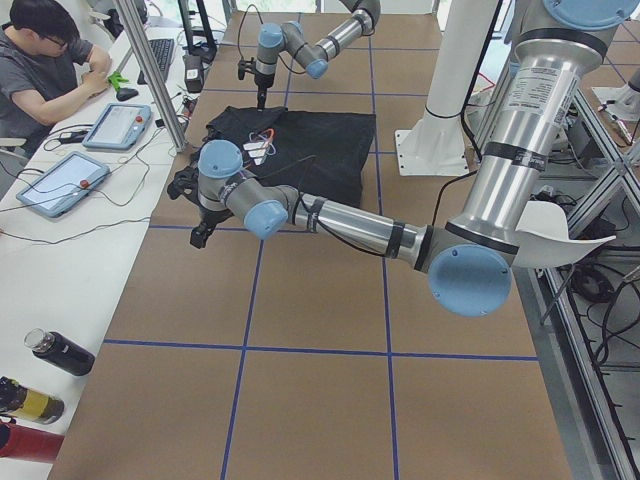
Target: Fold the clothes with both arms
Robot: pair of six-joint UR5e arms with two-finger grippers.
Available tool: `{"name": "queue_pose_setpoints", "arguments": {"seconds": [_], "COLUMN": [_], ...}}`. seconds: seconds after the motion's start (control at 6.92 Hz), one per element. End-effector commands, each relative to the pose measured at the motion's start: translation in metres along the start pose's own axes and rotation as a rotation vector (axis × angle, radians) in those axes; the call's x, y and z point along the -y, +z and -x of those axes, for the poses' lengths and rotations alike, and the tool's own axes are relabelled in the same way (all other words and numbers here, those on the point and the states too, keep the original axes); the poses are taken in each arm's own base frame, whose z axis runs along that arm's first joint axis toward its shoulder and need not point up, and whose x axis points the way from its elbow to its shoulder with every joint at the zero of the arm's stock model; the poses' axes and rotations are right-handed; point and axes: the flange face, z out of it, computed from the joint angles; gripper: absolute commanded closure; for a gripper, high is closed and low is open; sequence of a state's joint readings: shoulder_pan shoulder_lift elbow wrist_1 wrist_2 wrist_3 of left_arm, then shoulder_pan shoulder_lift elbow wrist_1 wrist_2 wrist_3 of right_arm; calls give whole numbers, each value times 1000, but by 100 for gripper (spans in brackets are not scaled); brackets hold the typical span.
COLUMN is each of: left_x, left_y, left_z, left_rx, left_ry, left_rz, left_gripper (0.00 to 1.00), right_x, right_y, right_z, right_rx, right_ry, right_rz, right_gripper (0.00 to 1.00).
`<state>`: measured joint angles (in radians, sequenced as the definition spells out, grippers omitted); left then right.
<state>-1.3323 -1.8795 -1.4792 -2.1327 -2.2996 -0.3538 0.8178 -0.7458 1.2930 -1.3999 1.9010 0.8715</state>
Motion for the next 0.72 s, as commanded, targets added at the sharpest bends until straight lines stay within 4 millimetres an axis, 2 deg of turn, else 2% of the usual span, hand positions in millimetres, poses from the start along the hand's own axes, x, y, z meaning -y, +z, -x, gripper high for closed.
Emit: {"name": "queue_pose_setpoints", "arguments": {"seconds": [0.0,0.14,0.29,0.43,0.58], "left_x": [4,7,20,40,56], "left_y": [69,95,124,146,167], "left_z": [-25,-37,-57,-73,-99], "left_rx": [-28,26,39,50,57], "left_ry": [-102,-122,-143,-194,-277], "left_rz": [-66,-77,-65,-61,-77], "left_gripper": [0,0,0,0,0], "right_x": [1,-14,-26,-36,-36], "right_y": [-39,-43,-41,-36,-36], "right_z": [-114,-164,-205,-219,-229], "right_rx": [73,64,47,51,52], "right_ry": [-94,-132,-152,-159,-149], "right_rz": [106,99,99,108,109], "right_gripper": [0,0,0,0,0]}}
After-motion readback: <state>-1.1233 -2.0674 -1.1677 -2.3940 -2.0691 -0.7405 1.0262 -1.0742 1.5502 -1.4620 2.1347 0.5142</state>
